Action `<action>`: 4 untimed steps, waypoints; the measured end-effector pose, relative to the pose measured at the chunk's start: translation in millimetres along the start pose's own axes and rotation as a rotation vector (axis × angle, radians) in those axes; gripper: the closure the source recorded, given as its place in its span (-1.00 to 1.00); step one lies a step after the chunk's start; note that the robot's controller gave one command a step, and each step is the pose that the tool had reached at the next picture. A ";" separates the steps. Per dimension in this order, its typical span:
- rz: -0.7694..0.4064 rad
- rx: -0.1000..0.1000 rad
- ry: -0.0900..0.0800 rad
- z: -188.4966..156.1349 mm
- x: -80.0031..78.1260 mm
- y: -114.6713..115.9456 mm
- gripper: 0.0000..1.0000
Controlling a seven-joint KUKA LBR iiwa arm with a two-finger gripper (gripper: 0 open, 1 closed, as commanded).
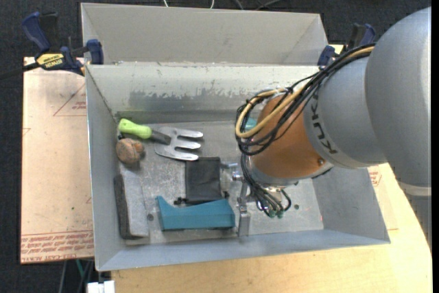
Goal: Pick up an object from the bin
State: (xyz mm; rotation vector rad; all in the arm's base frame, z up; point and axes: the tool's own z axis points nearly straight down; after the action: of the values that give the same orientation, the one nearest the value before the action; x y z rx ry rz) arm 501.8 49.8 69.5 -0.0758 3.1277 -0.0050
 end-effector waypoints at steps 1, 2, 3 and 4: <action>-0.009 0.000 -0.001 -10.1 -2.9 6.2 -1.00; -0.003 0.001 0.004 -16.0 17.1 46.9 -1.00; 0.000 0.003 -0.001 -33.3 -1.3 44.8 1.00; 0.000 0.002 -0.001 -33.3 -1.3 45.7 -1.00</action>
Offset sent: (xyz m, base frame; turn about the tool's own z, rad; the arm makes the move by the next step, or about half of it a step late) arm -0.0205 0.0474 0.0168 -0.0020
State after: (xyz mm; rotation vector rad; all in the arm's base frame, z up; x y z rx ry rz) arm 500.4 95.5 102.7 -0.0764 3.1268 -0.0088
